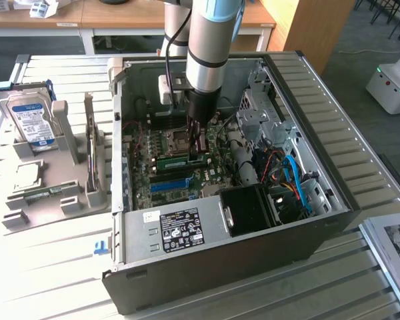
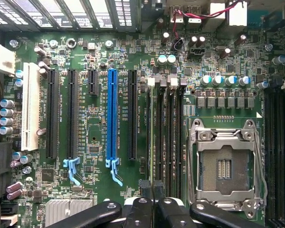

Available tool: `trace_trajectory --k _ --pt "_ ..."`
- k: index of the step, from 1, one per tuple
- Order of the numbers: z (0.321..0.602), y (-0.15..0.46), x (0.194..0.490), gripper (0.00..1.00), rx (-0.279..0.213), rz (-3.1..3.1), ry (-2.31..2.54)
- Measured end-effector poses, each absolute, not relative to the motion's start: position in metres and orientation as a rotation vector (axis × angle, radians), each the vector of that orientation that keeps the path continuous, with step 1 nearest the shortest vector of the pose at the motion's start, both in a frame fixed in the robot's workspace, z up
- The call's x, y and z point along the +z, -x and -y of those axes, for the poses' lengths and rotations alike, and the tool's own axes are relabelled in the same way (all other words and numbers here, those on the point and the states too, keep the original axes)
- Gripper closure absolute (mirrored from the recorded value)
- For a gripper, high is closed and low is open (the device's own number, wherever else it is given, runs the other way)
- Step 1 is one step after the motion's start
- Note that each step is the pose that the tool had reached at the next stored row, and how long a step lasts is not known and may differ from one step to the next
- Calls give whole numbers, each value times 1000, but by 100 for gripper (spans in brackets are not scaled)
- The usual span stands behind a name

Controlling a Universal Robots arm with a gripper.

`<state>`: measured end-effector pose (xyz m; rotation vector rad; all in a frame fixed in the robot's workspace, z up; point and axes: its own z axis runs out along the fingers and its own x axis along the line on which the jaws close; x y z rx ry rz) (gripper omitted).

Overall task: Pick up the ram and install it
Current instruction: 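Insert the ram into the slot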

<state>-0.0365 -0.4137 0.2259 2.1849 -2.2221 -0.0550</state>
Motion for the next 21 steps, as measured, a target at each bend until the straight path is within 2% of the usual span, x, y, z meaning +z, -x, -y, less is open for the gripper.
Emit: trace_trajectory --k 6,7,16,20,21 --pt "414 37 226 87 -55 2222 -2185" --pt "414 37 226 81 -55 2222 -2185" --pt "414 37 228 81 -55 2222 -2185" --pt "414 37 235 81 -55 2222 -2185" --pt "414 37 245 81 -55 2222 -2185"
